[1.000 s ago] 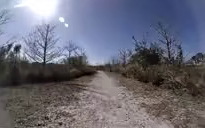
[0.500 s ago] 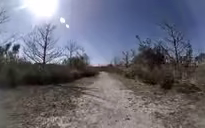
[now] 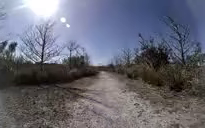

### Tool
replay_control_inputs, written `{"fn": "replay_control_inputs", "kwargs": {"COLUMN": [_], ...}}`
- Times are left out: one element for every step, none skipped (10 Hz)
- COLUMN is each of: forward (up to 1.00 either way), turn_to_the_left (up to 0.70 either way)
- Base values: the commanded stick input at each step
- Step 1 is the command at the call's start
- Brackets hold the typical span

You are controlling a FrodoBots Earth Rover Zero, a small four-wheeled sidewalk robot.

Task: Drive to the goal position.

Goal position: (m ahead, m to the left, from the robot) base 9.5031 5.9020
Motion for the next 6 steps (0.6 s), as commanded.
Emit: {"fn": "replay_control_inputs", "kwargs": {"forward": [0.66, 0.66, 0.66, 0.66, 0.66, 0.66], "turn_to_the_left": [0.00, 0.00, 0.00, 0.00, 0.00, 0.00]}}
